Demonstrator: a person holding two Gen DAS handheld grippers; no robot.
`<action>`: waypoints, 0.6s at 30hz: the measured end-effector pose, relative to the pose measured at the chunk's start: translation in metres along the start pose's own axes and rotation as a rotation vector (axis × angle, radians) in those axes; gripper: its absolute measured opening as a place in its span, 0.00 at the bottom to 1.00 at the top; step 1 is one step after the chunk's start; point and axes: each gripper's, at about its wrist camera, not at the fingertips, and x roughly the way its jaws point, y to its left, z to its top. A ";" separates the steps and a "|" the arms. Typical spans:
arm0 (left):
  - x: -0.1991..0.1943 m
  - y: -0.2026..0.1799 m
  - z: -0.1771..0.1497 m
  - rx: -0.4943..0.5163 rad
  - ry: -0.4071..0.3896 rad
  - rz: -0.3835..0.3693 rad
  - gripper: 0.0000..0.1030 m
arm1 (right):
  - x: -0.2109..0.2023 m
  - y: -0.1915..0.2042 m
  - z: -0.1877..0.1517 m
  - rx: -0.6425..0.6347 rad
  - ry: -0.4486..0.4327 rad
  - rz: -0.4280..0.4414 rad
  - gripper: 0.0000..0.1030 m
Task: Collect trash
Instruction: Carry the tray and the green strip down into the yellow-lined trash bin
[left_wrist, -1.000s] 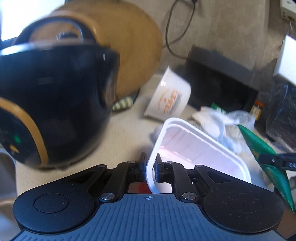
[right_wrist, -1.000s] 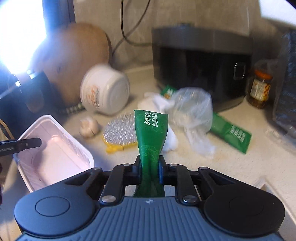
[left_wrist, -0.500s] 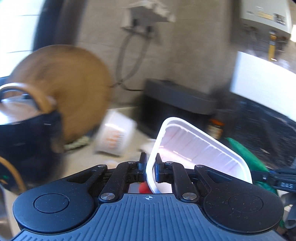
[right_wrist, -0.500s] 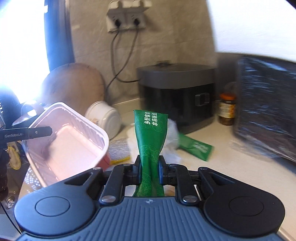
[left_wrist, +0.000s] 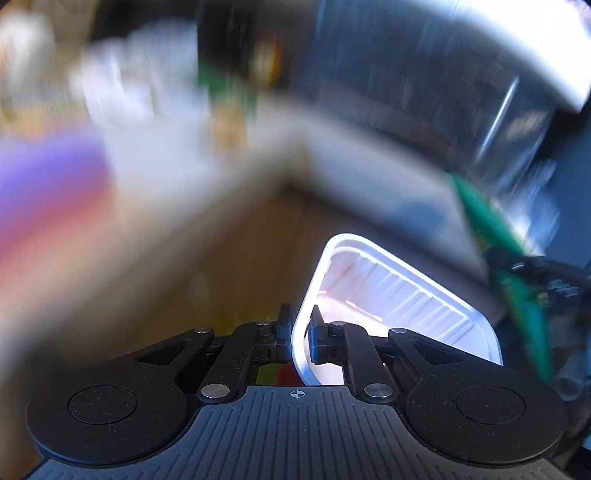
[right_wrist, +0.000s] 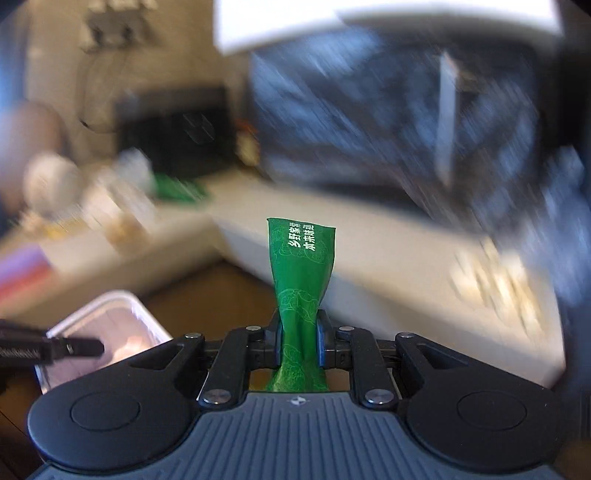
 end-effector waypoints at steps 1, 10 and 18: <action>0.025 0.004 -0.011 -0.028 0.043 0.006 0.12 | 0.007 -0.009 -0.015 0.022 0.037 -0.003 0.16; 0.188 0.039 -0.081 -0.210 0.214 0.250 0.12 | 0.048 -0.049 -0.104 0.168 0.222 0.016 0.15; 0.283 0.048 -0.130 -0.290 0.329 0.274 0.20 | 0.073 -0.056 -0.137 0.198 0.299 0.004 0.15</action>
